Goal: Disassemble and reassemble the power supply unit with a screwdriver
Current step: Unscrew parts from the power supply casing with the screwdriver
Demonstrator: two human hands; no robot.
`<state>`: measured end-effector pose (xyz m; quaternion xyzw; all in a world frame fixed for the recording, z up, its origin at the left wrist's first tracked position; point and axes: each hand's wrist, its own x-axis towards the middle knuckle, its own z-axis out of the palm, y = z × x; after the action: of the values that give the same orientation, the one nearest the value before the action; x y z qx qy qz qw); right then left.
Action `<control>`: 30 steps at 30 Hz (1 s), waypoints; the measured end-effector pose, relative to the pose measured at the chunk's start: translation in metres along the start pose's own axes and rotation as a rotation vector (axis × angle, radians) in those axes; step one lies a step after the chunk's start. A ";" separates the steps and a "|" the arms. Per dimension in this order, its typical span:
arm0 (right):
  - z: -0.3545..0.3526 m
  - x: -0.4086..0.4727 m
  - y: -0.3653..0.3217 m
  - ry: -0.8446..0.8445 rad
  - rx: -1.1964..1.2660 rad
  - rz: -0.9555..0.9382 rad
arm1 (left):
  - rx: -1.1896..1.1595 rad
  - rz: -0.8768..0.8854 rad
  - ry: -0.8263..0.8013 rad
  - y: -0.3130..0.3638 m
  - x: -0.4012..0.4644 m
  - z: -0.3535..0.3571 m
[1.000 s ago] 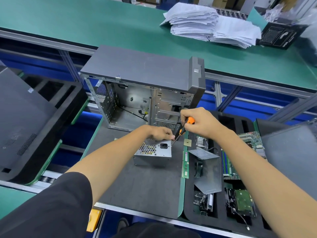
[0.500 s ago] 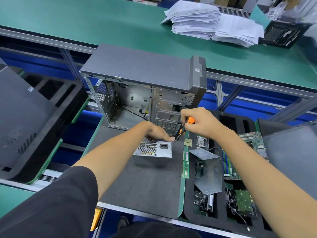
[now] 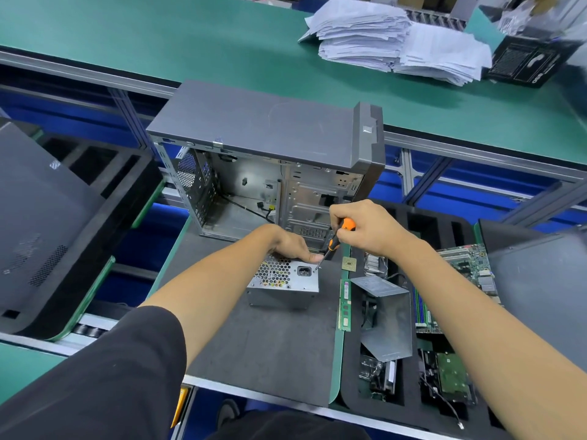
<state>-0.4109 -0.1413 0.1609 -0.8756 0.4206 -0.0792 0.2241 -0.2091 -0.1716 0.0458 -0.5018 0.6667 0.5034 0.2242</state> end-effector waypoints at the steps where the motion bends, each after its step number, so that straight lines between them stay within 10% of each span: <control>1: 0.000 0.001 0.000 0.000 0.002 0.000 | 0.007 0.007 -0.002 -0.001 0.001 0.000; 30: -0.005 0.021 -0.006 -0.228 -0.209 -0.030 | -0.115 0.104 0.087 -0.015 0.016 0.006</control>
<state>-0.3951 -0.1555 0.1669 -0.9037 0.3851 0.0618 0.1767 -0.2035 -0.1731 0.0238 -0.5000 0.6709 0.5296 0.1391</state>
